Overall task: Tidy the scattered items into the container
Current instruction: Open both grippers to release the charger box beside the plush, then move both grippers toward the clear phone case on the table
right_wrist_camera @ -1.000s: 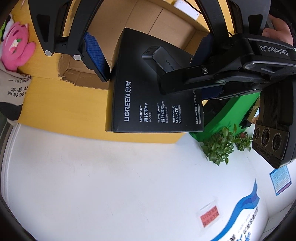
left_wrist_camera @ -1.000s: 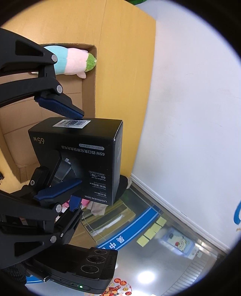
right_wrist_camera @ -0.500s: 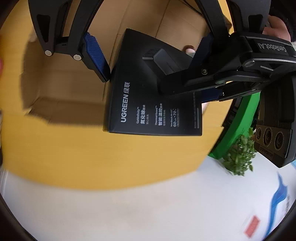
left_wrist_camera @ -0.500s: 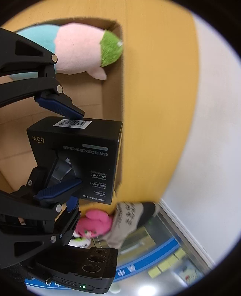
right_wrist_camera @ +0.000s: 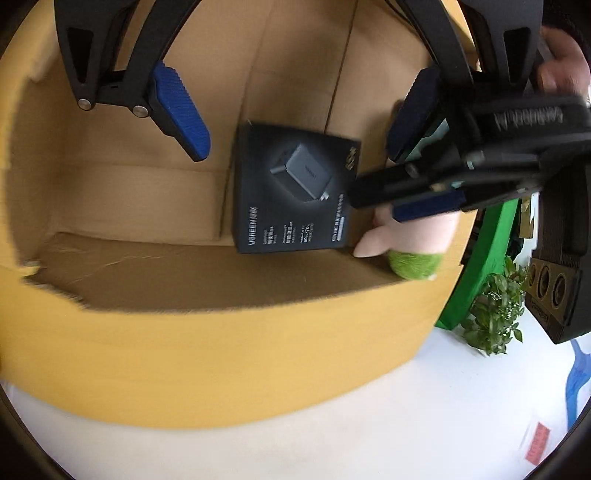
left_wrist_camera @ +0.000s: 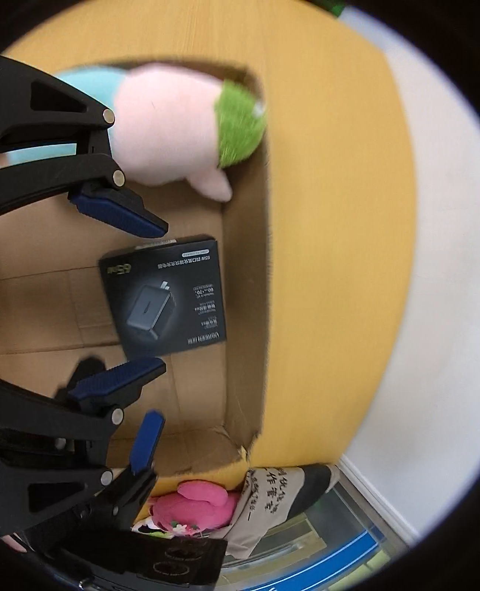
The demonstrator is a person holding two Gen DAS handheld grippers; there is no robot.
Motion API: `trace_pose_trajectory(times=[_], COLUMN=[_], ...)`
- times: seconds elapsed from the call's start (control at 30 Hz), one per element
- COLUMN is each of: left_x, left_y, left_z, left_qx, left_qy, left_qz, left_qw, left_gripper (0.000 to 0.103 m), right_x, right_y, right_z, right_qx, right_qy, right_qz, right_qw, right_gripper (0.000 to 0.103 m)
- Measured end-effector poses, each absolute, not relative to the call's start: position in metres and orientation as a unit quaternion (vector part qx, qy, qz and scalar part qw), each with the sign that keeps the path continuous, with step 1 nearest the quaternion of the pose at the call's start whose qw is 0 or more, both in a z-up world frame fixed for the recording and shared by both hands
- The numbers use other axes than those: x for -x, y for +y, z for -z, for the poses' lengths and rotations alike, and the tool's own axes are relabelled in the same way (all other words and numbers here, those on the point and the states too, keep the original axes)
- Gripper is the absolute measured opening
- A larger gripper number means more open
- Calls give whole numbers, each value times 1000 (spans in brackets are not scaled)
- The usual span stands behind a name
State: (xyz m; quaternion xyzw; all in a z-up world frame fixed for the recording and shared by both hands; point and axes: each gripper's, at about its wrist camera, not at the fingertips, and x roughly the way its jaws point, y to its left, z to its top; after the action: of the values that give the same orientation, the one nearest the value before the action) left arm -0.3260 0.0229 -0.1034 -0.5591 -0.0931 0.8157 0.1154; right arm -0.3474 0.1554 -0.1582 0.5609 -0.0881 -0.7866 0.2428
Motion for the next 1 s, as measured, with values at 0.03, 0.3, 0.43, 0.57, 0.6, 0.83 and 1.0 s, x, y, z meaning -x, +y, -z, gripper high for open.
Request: trace_pose_trajectory(times=[0.03,0.3,0.43,0.57,0.6,0.83,1.0], left_x=[317,217,171,136,127,80,51], left_y=[23,48,67,77,79,81,67], left_z=[91,-1,-23,-42,-47,-57,-34], left_qx=[550,479,478,452,447,456,484], left_qy=[-88,-10,20,30,29,14,-12], left_qz=[-823,-869,-872,-888,-891,-886,-871], left_qw=[113,123,104,74,75,84,84], left_gripper=[68,4,29,84,84,84,84], right_x=[339,239,195,149,138,82,46], right_y=[160,194,224,250,252,273,274], right_z=[147,45,16,-16,-23,-28,1], right_qx=[-554,-483,-485,-452,-446,-453,-484], right_qy=[-84,-37,-52,-72,-70,-88,-70], right_qz=[792,840,847,867,870,865,851], right_qw=[243,243,211,196,198,197,192], right_gripper=[98,4,37,103,103,103,103])
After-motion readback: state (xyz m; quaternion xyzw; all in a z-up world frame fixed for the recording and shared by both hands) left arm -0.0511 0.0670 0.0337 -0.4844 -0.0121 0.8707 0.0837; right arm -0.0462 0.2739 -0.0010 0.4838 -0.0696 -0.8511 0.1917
